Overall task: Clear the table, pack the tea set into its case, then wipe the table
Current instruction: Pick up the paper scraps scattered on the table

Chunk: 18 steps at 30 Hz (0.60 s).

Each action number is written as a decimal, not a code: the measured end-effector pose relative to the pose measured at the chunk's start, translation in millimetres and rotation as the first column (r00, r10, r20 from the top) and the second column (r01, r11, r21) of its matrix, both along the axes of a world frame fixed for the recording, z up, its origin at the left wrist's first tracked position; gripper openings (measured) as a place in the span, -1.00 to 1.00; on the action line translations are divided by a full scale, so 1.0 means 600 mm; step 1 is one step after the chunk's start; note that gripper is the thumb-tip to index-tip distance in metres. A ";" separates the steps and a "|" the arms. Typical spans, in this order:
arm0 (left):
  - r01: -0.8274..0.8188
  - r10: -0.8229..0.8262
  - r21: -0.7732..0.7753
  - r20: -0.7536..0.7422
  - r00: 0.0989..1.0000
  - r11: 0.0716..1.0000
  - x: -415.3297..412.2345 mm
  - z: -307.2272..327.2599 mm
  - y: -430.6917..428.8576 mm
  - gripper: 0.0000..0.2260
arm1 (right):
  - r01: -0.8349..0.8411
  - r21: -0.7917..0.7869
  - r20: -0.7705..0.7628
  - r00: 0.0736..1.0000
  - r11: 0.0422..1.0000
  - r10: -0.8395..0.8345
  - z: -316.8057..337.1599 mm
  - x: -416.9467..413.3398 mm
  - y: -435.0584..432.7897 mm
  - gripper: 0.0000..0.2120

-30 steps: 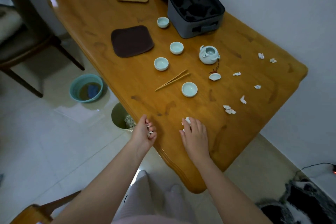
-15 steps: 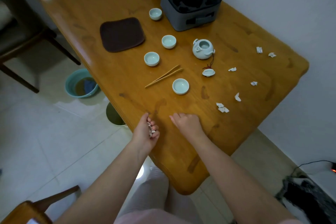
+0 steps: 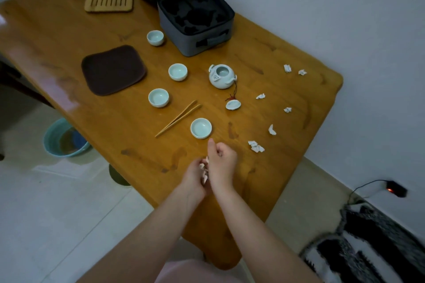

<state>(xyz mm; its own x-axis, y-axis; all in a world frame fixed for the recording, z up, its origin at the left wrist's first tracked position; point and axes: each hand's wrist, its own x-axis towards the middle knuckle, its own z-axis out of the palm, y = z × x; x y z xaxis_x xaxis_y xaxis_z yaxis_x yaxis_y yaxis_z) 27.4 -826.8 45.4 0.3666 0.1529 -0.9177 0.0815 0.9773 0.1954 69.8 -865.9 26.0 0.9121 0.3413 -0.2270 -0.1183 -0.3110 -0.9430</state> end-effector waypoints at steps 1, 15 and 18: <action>0.010 -0.009 -0.013 0.038 0.999 1.000 0.004 0.007 -0.001 -0.72 | -0.044 -0.079 0.106 0.993 0.996 0.053 -0.004 -0.005 -0.001 -0.58; 0.085 -0.080 0.074 -0.071 0.994 0.994 0.013 0.016 0.032 -0.72 | -0.400 -0.558 0.489 0.549 0.727 0.677 -0.022 -0.019 -0.063 -0.48; 0.008 -0.005 0.034 -0.075 0.997 0.999 0.023 -0.008 0.039 -0.70 | -0.381 -0.458 0.513 0.625 0.803 0.588 -0.021 -0.023 -0.081 -0.50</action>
<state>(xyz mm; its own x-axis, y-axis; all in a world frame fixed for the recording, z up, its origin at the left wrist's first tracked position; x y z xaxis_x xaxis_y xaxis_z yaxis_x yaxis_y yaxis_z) 41.1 -803.5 40.5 0.2983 0.1826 -0.9369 0.1033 0.9696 0.2219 56.2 -914.3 13.6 0.5945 0.7905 0.1472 0.6875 -0.4048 -0.6030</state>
